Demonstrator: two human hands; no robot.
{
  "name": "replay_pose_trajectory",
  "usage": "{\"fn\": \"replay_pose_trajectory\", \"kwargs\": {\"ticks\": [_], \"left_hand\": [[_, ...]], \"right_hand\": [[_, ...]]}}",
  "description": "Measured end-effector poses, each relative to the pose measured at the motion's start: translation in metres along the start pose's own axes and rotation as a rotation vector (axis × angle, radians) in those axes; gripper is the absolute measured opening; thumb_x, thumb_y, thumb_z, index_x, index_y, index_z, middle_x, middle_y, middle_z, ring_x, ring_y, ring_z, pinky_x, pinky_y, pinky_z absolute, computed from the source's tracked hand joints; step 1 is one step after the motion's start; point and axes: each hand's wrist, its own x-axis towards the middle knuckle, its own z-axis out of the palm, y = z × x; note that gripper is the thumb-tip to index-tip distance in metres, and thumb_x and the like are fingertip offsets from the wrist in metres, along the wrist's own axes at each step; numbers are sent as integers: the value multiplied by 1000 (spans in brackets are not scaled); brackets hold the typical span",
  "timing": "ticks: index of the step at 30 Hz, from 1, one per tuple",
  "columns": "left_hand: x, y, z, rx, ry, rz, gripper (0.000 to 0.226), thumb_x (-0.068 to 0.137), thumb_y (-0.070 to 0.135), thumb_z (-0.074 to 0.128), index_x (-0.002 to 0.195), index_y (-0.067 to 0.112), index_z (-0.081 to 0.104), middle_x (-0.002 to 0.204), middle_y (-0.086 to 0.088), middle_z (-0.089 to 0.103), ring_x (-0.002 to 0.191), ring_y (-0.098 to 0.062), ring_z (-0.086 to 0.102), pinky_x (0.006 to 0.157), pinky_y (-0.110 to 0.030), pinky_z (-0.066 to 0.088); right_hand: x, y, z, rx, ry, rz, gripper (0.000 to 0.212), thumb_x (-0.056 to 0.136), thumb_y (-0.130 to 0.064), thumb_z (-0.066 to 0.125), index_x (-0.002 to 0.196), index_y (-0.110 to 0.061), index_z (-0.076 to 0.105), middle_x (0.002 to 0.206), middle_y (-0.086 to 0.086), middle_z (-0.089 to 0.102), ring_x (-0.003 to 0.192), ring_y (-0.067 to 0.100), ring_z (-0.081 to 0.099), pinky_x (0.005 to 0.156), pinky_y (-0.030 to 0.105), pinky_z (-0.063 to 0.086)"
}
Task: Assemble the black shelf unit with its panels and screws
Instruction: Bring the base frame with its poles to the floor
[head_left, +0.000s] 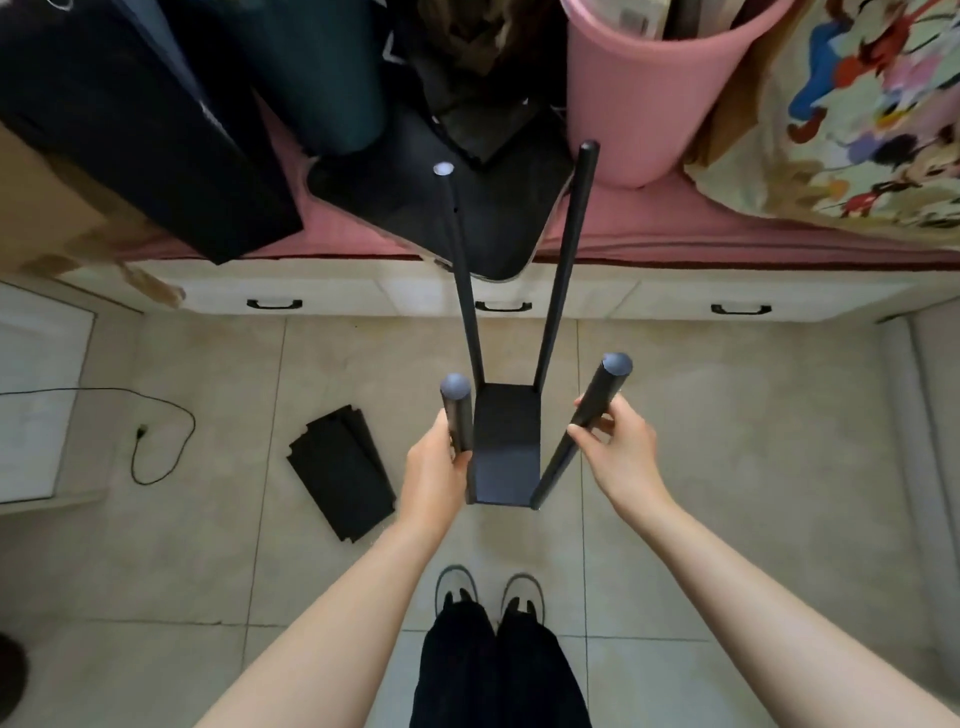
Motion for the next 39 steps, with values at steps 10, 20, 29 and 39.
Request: {"fn": "replay_pose_trajectory", "kwargs": {"ticks": [10,20,29,39], "left_hand": [[14,-46,31,74,78,-34,14,102,17,54,97,30,52,93,15,61,86,3,57,71,-18,45],[-24,-65,28,113,-91,-93,20,99,49,51,117,41,48,100,18,63,91,-9,62,70,-27,50],[-56,-82,32,145,-142,-115,30,101,38,57,130,35,48,106,18,60,97,-10,61,64,-10,40],[-77,-93,39,40,-186,-208,31,103,25,55,134,29,49,117,5,61,95,-8,59,69,-16,44]], "right_hand": [[9,41,30,58,-2,86,28,88,-1,68,98,-26,62,93,-15,66,97,10,64,80,18,43],[-35,68,38,38,-1,153,22,91,-11,68,100,-30,61,90,-19,61,84,0,59,70,4,42],[-71,90,36,89,-25,298,27,95,-17,64,97,-43,59,94,-23,61,86,-7,57,70,18,43],[-100,110,33,66,-102,319,40,95,-14,65,133,-22,57,118,-9,60,109,12,55,92,22,41]]}}
